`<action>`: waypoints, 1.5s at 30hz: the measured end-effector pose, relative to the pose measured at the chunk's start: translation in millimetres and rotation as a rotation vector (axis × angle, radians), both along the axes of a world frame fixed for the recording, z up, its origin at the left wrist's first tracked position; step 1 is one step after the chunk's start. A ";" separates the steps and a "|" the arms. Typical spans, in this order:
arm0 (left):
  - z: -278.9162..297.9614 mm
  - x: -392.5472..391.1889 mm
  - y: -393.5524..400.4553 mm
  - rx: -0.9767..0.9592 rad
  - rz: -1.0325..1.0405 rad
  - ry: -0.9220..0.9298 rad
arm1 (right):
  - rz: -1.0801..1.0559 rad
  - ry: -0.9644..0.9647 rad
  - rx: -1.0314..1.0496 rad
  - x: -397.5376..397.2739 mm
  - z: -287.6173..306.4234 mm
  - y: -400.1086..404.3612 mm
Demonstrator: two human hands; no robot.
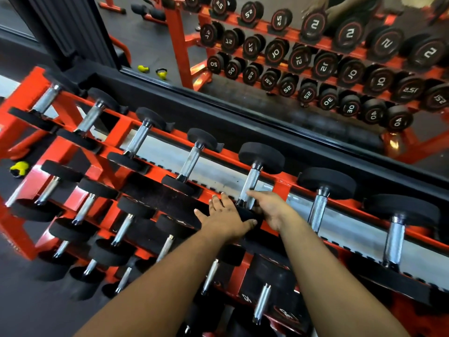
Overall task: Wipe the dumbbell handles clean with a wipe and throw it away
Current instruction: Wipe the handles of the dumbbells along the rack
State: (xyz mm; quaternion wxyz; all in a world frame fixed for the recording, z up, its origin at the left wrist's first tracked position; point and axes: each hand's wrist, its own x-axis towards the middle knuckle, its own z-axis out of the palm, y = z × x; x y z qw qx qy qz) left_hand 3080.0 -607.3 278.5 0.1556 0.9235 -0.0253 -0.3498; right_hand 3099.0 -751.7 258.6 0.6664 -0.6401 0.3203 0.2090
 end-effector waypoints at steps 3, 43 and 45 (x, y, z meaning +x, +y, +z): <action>2.4 -1.0 0.1 -0.001 0.006 0.002 | 0.020 -0.017 -0.014 -2.9 -1.9 5.0; -7.2 -4.0 2.7 -0.023 0.075 -0.082 | 1.265 -0.779 -1.605 2.0 -10.2 -33.9; -9.6 -5.2 3.2 -0.025 0.076 -0.099 | 1.382 -0.801 -1.498 -6.1 -11.7 -31.6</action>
